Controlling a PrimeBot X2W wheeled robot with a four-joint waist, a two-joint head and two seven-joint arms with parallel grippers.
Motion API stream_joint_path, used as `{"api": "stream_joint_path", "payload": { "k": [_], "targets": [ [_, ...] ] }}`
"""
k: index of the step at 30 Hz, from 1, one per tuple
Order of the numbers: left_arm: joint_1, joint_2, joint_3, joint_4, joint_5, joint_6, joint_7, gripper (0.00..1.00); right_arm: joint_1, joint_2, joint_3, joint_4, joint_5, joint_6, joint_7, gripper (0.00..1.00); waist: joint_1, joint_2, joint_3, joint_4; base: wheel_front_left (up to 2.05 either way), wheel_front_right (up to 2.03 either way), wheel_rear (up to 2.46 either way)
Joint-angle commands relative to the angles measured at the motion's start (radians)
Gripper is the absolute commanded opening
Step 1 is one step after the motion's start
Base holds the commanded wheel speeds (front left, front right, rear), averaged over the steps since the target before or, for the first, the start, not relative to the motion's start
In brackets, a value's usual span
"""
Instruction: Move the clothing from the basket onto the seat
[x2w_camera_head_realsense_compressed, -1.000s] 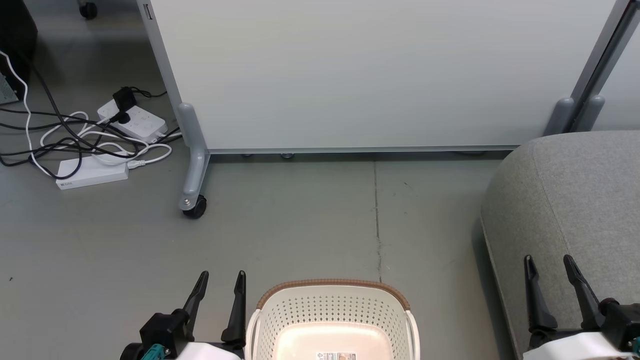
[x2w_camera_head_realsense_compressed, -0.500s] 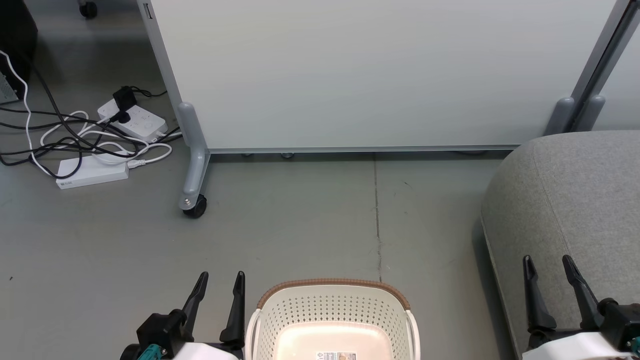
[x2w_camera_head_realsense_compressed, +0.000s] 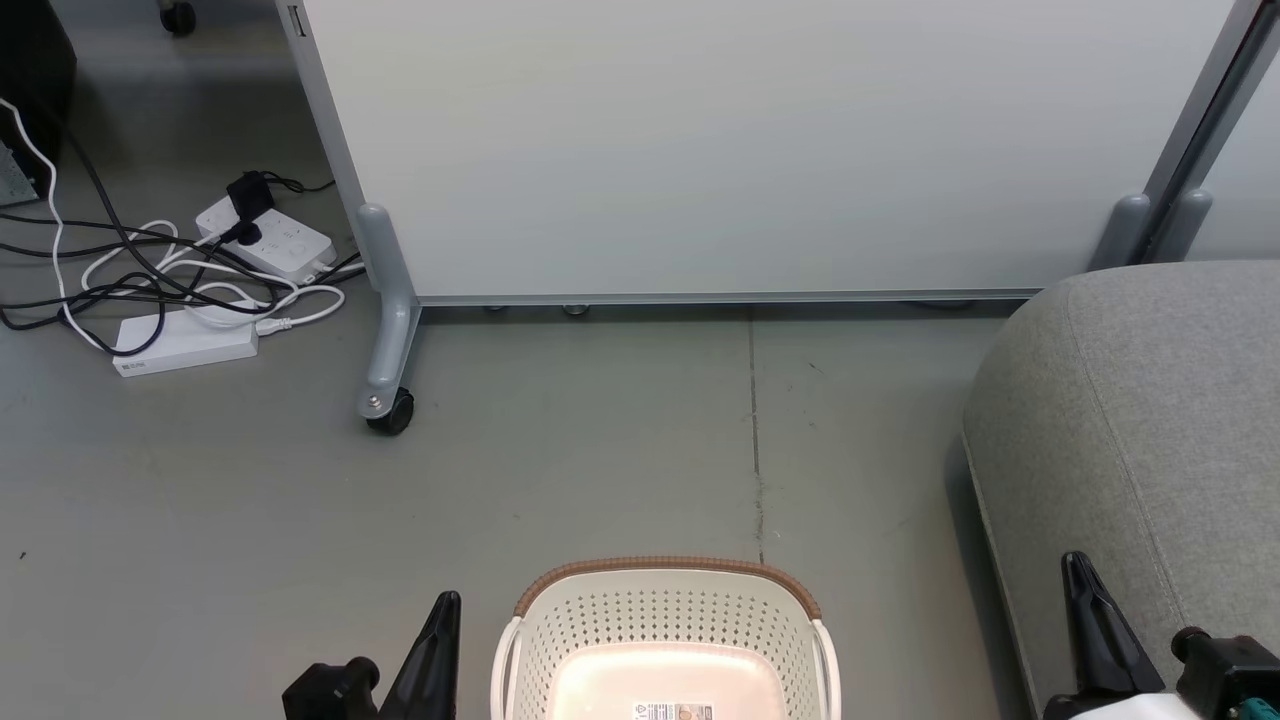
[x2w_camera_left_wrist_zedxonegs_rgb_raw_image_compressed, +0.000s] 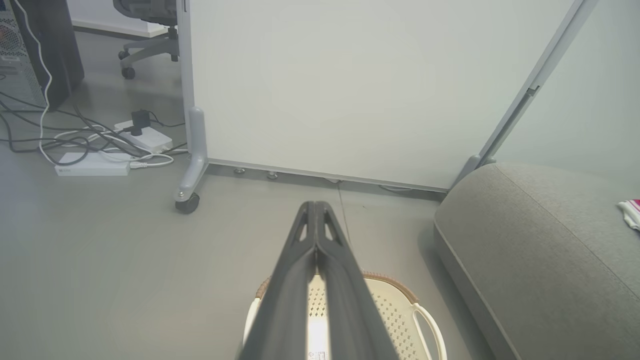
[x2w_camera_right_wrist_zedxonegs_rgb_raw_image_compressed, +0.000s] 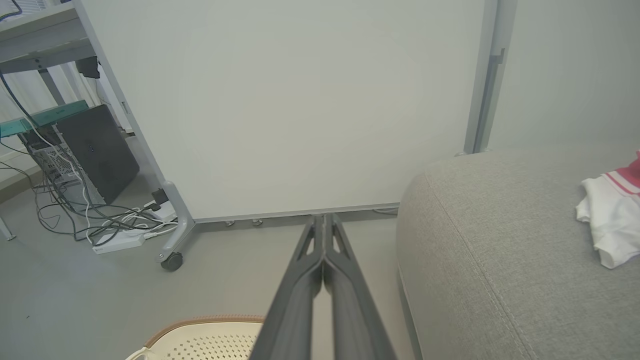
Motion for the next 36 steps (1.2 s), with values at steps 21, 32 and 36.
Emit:
{"api": "stream_joint_path", "payload": {
  "k": [21, 32, 36],
  "targets": [
    [-0.057, 0.006, 0.060, -0.027, -0.345, -0.034, 0.095, 0.00, -0.011, -0.007, -0.044, -0.042, 0.392, 0.000, 0.099, 0.00, 0.0000, 0.0000, 0.005, -0.011, 0.00, 0.00, 0.00],
    [-0.081, 0.009, 0.086, -0.033, -0.495, -0.051, 0.136, 0.00, -0.014, -0.010, -0.062, -0.059, 0.562, 0.000, 0.141, 0.00, 0.0000, 0.0000, 0.007, -0.016, 0.00, 0.00, 0.00],
    [-0.090, 0.009, 0.095, -0.035, -0.544, -0.057, 0.150, 0.00, -0.015, -0.011, -0.067, -0.064, 0.619, 0.000, 0.154, 0.00, 0.0000, 0.0000, 0.008, -0.018, 0.00, 0.00, 0.00]
  ]
}}
